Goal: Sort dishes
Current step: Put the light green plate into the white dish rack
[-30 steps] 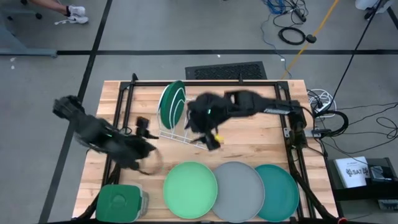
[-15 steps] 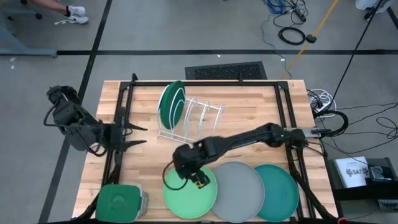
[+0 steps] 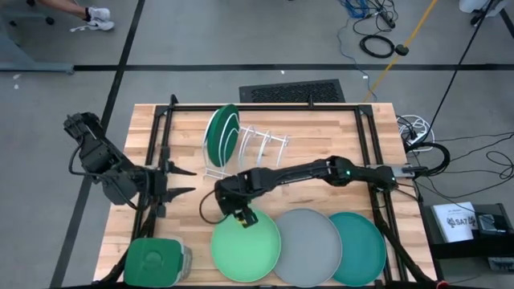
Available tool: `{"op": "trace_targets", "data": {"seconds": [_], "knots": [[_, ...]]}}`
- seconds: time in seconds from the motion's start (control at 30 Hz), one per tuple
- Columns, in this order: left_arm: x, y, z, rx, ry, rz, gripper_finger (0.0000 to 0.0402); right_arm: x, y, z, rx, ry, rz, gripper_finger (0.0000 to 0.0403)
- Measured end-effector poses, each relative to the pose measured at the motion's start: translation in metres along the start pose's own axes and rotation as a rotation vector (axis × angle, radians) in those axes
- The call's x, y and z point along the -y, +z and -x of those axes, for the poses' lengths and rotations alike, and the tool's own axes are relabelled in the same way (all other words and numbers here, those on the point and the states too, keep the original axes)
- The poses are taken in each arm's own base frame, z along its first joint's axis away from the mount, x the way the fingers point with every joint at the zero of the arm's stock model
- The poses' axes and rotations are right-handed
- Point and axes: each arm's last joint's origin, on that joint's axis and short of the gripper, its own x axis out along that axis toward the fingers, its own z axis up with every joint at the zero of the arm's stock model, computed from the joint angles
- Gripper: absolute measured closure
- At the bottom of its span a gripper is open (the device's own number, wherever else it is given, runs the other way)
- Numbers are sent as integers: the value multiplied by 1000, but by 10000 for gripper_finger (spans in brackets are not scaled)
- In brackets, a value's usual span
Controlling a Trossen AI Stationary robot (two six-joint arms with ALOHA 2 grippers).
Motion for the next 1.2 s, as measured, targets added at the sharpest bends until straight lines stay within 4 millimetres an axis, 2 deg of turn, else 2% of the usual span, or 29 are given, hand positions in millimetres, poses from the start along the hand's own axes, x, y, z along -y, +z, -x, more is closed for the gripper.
{"op": "trace_targets", "data": {"seconds": [0.23, 0.37, 0.5, 0.77, 0.93, 1.0, 1.2], "knots": [[3, -4, -3, -13, -1, -14, 221, 8, -11, -25, -25, 81, -41, 155], [3, -5, -3, -15, -1, -23, 221, 8, -15, -34, -53, 87, -72, 176], [3, -5, -3, -16, -1, -32, 221, 8, -15, -34, -53, 87, -87, 230], [3, -5, -3, -16, -1, -53, 221, 7, -15, -34, -58, 85, -81, 386], [3, -5, -3, -15, -1, -75, 221, 5, -9, -17, -46, 66, -38, 393], [3, -5, -3, -15, -1, -76, 221, 4, -6, -3, -29, 55, -17, 398], [3, -3, -3, 0, 0, -88, 221, 7, 7, 55, 27, -127, 54, 400]]}}
